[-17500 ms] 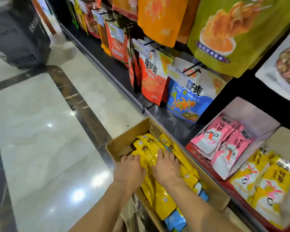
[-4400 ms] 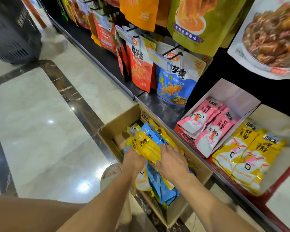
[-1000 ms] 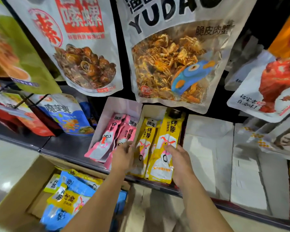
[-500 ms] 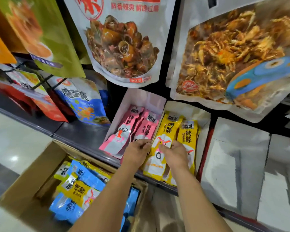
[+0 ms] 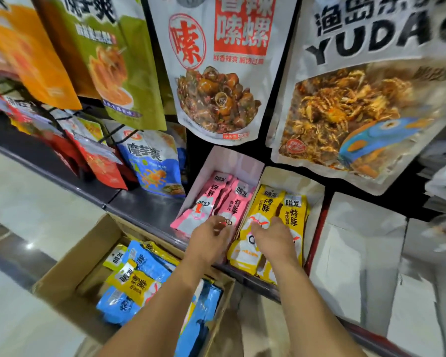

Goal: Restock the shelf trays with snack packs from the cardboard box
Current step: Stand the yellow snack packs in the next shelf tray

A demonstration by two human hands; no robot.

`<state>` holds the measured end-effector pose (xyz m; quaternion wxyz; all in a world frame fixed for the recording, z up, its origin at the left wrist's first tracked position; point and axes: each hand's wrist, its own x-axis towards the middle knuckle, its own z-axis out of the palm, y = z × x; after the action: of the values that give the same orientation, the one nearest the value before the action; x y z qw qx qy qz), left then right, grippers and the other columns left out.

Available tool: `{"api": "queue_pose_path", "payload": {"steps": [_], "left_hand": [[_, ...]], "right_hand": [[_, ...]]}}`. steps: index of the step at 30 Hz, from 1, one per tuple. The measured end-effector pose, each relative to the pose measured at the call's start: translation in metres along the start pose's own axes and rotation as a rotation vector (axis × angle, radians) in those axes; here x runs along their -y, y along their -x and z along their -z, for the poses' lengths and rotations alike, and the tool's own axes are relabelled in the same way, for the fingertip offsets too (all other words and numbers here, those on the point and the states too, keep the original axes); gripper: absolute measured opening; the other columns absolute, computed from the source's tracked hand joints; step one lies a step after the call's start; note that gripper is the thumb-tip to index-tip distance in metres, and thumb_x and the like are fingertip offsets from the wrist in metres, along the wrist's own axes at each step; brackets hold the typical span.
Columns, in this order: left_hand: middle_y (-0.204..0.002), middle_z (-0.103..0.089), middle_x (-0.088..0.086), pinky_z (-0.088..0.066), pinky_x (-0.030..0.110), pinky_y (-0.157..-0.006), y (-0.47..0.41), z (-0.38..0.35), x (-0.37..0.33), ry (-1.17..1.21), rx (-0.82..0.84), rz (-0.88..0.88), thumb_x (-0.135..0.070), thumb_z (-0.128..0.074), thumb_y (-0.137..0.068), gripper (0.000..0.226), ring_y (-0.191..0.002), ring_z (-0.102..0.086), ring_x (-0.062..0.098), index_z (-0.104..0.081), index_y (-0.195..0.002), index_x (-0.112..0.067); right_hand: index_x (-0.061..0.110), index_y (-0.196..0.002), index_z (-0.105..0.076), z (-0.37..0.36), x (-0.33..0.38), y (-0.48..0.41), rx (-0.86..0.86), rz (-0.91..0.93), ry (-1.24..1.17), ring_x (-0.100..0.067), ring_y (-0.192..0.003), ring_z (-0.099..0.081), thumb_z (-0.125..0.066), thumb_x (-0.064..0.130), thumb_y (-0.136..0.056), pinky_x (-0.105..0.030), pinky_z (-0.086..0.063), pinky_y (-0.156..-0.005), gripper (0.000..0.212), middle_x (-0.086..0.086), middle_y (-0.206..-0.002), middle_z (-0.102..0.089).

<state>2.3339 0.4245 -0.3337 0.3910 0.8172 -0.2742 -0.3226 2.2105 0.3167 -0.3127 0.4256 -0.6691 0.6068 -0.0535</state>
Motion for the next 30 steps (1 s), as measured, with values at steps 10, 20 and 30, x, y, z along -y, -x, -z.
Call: {"api": "queue_pose_path", "payload": {"steps": [10, 20, 30], "left_hand": [[-0.105, -0.066, -0.004, -0.044, 0.028, -0.078, 0.080, 0.084, 0.059, -0.125, -0.237, 0.150, -0.027, -0.061, -0.092, 0.025, -0.102, -0.064, 0.020, -0.063, -0.116, -0.019], [-0.091, -0.070, 0.017, -0.056, 0.046, -0.074, 0.090, 0.107, 0.162, 0.063, -0.251, 0.562, -0.063, -0.066, -0.059, 0.104, -0.094, -0.067, 0.037, -0.049, -0.131, 0.009], [-0.162, -0.005, 0.013, -0.038, 0.039, -0.101, 0.062, 0.069, 0.161, -0.066, -0.131, 0.918, -0.073, -0.055, -0.081, 0.116, -0.142, -0.027, 0.032, -0.003, -0.155, 0.000]], "right_hand": [[0.009, -0.139, -0.048, -0.014, 0.027, 0.071, 0.030, 0.227, 0.182, -0.036, -0.126, -0.050, -0.058, 0.047, -0.094, -0.042, -0.045, -0.103, 0.060, -0.015, -0.138, -0.052], [0.013, -0.138, -0.046, -0.079, 0.032, 0.112, 0.195, 0.391, 0.367, -0.031, -0.127, -0.047, -0.056, 0.049, -0.095, -0.040, -0.044, -0.102, 0.058, -0.010, -0.135, -0.050], [0.015, -0.149, -0.036, -0.114, 0.044, 0.099, 0.179, 0.511, 0.527, -0.030, -0.133, -0.040, -0.053, 0.050, -0.096, -0.041, -0.039, -0.108, 0.067, -0.009, -0.144, -0.045]]}}
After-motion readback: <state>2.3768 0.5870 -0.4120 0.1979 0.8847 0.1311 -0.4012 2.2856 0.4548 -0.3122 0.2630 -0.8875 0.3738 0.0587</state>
